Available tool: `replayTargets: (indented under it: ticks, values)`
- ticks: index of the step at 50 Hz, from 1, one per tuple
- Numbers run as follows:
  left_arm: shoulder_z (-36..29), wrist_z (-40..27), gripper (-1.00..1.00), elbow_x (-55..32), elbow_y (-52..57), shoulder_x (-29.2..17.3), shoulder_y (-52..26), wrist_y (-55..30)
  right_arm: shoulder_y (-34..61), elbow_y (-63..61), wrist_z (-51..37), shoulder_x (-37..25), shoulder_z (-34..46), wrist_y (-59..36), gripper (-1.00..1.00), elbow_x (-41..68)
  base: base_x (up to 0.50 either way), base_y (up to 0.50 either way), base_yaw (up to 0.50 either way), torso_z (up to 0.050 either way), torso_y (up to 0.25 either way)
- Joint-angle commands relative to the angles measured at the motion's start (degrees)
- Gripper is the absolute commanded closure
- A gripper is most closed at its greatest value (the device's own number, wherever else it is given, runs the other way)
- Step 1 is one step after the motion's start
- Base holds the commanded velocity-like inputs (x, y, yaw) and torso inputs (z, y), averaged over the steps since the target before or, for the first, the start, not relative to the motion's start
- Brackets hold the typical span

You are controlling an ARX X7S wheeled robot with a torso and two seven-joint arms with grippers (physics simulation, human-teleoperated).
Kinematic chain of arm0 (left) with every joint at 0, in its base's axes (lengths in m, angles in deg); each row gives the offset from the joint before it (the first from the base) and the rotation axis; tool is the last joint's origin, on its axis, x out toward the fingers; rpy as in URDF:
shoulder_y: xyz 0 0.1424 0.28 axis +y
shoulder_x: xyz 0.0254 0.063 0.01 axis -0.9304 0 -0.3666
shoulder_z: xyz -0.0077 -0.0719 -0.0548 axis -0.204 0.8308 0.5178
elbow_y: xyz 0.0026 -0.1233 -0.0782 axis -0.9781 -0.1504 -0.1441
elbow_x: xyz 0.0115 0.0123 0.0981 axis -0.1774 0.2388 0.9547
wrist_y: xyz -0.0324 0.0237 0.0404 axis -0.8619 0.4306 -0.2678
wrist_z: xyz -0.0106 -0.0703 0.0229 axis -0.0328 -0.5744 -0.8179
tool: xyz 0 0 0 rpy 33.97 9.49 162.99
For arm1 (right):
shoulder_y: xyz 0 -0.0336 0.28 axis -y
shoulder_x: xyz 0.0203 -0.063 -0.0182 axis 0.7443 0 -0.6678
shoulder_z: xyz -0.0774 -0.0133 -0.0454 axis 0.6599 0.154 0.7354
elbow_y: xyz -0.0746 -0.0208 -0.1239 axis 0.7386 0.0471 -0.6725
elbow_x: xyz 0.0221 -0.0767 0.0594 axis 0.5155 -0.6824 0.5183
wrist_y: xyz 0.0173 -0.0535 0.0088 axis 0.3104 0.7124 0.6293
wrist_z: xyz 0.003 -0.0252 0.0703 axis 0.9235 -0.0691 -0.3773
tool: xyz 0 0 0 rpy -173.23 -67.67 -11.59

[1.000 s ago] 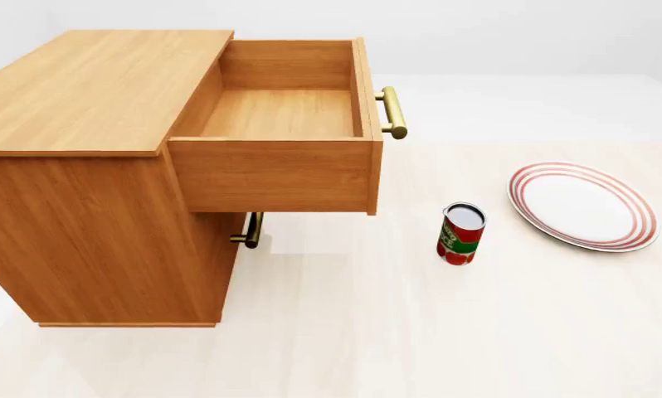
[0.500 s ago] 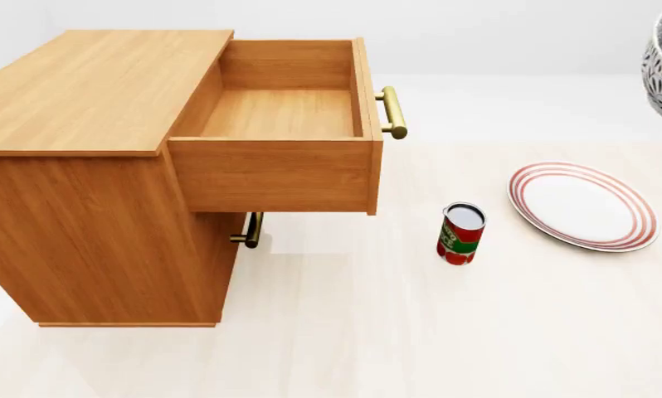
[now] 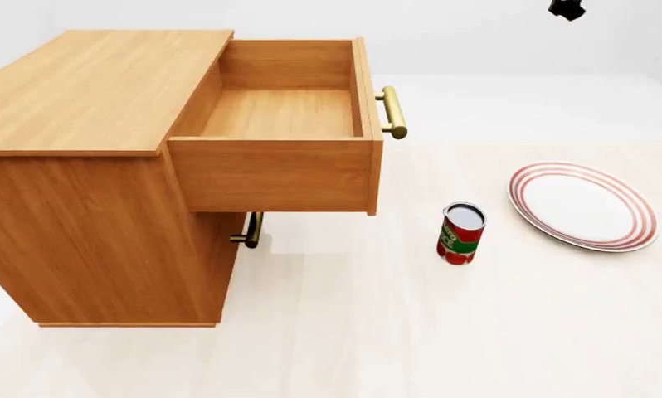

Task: Put the bowl in the top drawer of the cabinet.

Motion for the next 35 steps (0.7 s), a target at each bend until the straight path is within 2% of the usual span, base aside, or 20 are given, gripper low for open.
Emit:
replayTargets:
  ticks: [1,18,26,35]
  values:
    - [-1.93,-1.15,-1.00,-1.38,-0.50,-0.89,-2.16,0.57,0.81,24.72,10.78,15.12,-3.91,20.14,1.00,-2.98,0.00,0.00,0.00,0.000,0.000]
    - [-3.43,-6.13,-1.00,-8.43,1.36,-6.27,-4.32,3.12,2.28,24.85,18.20,23.31,-21.45,24.09,1.00,-15.88,0.00,0.00,0.00,0.000,0.001]
    - [-3.05,-6.72,-1.00,-9.88,3.07,-7.81,-4.29,3.88,2.42,20.78,16.29,23.36,-11.07,25.38,1.00,-4.20,0.00,0.00,0.00,0.000,0.000]
    - [-3.62,-6.09,-1.00,-9.25,3.47,-7.58,-5.29,3.72,3.77,17.50,17.44,23.36,-5.98,24.81,1.00,-1.21,0.00,0.00,0.00,0.000,0.001]
